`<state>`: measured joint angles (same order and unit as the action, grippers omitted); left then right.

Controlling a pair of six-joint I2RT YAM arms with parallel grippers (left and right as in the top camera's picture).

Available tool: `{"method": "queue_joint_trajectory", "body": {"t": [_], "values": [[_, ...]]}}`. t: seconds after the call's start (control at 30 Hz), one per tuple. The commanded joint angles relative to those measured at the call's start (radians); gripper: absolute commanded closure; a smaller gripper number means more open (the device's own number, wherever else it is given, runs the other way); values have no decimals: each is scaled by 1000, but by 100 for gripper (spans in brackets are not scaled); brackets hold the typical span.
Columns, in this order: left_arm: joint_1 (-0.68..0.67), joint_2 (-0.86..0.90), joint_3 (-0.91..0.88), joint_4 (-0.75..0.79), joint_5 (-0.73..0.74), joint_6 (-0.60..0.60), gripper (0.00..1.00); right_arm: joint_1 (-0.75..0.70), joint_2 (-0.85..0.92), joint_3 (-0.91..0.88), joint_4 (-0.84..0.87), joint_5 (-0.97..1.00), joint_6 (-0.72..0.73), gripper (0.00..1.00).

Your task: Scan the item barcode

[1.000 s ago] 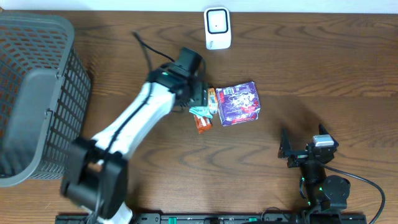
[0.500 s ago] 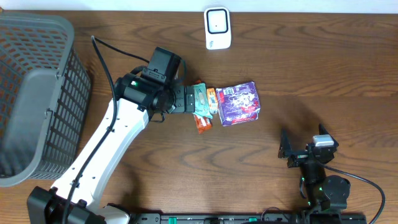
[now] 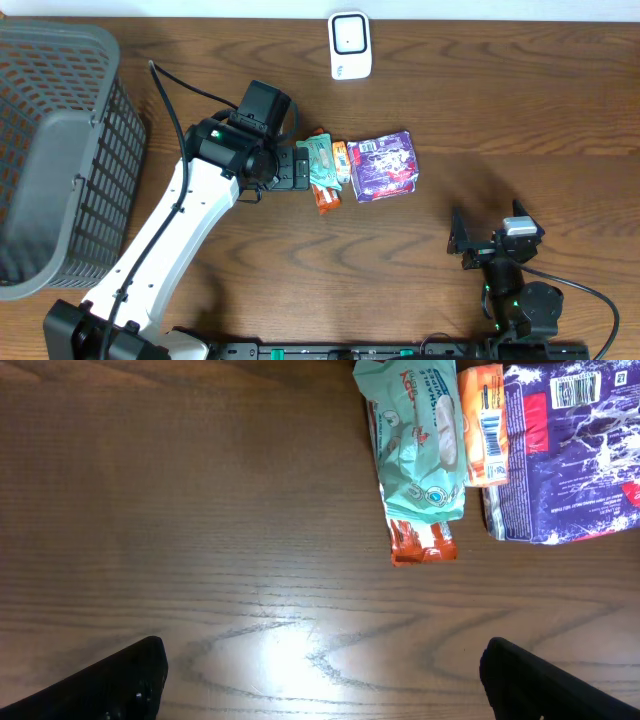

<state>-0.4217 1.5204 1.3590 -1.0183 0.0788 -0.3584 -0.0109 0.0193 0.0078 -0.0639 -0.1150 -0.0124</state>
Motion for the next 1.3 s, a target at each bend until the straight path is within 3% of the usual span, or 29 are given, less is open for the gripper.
{"method": "queue_joint_trajectory", "body": {"t": [0.0,0.27,0.53,0.73,0.9,1.07,1.27], "values": [[0,6,0,-6,-13,13,0,-12,-1,-2,-3,5,-11,1],[0,6,0,-6,-12,13,0,-11,-1,-2,4,-51,33,1],[0,6,0,-6,-12,13,0,-11,-1,-2,24,-592,610,1],[0,6,0,-6,-12,13,0,-11,-1,-2,87,-601,834,1],[0,6,0,-6,-13,13,0,-6,-1,-2,269,-692,851,1],[0,6,0,-6,-12,13,0,-6,-1,-1,485,-600,853,1],[0,6,0,-6,-12,13,0,-6,5,86,511,-504,767,1]]}}
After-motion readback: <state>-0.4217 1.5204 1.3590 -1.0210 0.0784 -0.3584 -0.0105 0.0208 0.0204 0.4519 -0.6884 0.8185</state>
